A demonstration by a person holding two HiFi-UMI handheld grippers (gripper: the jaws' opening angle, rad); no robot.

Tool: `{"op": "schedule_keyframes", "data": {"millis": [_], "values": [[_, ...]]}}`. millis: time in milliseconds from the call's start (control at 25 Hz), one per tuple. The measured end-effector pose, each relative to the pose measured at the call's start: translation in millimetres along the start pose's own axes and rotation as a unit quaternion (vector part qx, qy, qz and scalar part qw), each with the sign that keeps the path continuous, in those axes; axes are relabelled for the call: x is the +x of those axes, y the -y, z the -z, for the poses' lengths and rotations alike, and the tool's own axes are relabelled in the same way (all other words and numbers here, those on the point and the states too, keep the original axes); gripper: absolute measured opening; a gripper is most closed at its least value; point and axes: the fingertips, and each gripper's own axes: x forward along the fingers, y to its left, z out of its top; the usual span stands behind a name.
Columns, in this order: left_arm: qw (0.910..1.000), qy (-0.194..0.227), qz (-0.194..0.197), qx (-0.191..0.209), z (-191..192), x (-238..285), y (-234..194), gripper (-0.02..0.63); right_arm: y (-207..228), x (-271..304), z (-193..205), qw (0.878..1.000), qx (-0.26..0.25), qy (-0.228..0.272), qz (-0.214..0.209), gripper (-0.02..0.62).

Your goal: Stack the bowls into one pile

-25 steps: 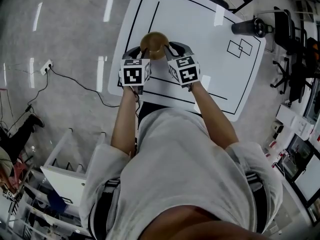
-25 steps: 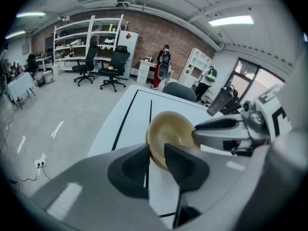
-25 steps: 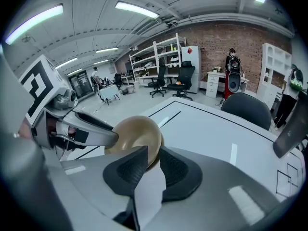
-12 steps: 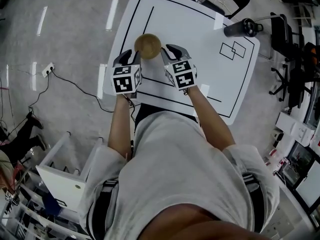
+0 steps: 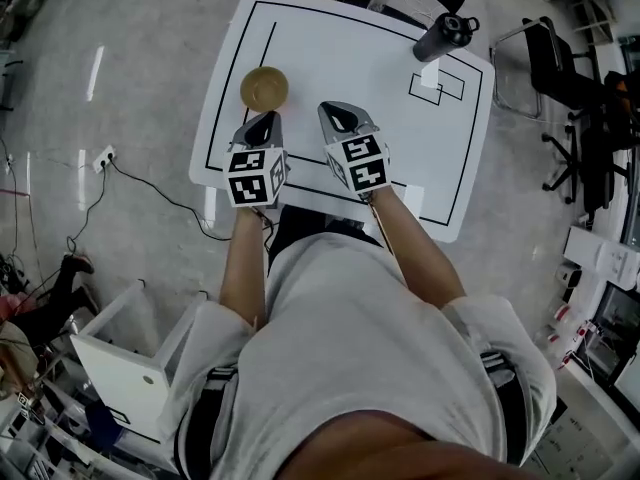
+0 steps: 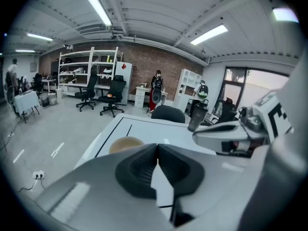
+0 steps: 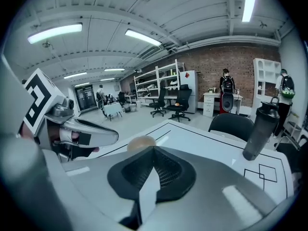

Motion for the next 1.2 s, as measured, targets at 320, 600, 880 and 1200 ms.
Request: {"op": "schedule_keyframes", "data": {"millis": [320,600,880,1200], "values": [[0.9982,0.056,0.017,0.008,-0.6,-34.1,82.6,0.003,5.9,-92.4,-5.8,0.997,-0.012,0.077,0.007,-0.002],[0.9918,0.116,0.043,0.030,0.9,-72.2,175.3,0.003,21.9,-180.4,9.3,0.989,0.001,0.144,0.028,-0.002],[0.9877,0.143,0.047,0.042,-2.8,-99.6,226.3,0.003,22.8,-239.5,1.6,0.982,-0.024,0.187,0.029,-0.002],[0.9859,0.156,0.041,0.045,7.2,-112.0,263.7,0.003,37.4,-281.9,19.8,0.977,-0.014,0.208,0.036,-0.002]]}}
